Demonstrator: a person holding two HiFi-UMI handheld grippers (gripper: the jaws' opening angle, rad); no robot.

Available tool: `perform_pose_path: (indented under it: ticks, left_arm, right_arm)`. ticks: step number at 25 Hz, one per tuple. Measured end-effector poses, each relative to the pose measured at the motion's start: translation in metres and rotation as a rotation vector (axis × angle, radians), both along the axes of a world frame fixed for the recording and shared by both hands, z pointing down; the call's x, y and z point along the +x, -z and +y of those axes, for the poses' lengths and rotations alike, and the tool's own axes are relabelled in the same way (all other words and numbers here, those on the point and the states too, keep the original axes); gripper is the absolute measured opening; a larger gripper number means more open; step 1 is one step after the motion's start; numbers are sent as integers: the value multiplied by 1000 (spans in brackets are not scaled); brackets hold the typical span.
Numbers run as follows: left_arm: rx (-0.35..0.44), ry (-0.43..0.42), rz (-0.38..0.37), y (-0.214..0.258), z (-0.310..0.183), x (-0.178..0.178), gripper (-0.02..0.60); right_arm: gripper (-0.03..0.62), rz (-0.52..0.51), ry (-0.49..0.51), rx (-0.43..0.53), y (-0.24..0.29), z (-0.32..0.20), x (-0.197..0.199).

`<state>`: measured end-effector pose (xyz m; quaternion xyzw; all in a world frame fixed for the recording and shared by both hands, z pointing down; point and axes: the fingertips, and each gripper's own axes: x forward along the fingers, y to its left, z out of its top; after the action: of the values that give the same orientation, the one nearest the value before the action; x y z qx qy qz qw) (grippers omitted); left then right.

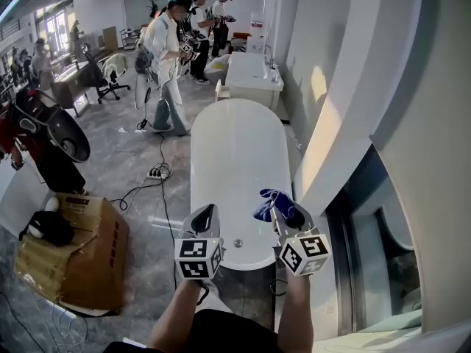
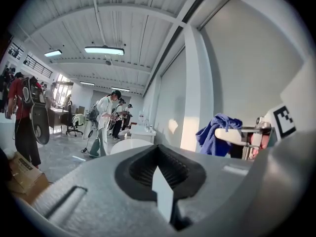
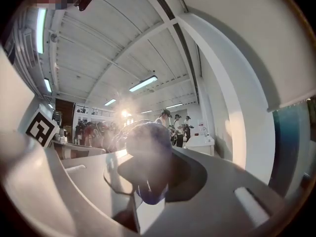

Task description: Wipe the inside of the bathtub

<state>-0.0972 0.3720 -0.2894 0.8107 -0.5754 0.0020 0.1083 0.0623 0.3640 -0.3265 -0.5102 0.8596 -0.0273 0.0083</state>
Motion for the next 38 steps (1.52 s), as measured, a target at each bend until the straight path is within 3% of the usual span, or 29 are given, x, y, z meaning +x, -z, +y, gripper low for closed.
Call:
perform_pose_path:
  ticks: [3, 8, 26, 31, 38]
  left_arm:
    - [-27, 7, 10, -10, -31, -15, 2]
    - [-68, 49, -36, -28, -84, -50, 2]
    - [-341, 66, 25, -139, -283, -141, 2]
    - [-415, 20, 21, -180, -318, -139, 2]
    - [-504, -67, -41, -244, -362, -93, 2]
  right_arm:
    - [94, 11, 15, -40, -17, -29, -20]
    - [94, 12, 42, -117, -48, -79, -55]
    - [94, 81, 28, -404, -154, -278, -142]
    - [94, 92, 5, -482, -195, -305, -148]
    - [94, 46, -44, -580, -268, -342, -117]
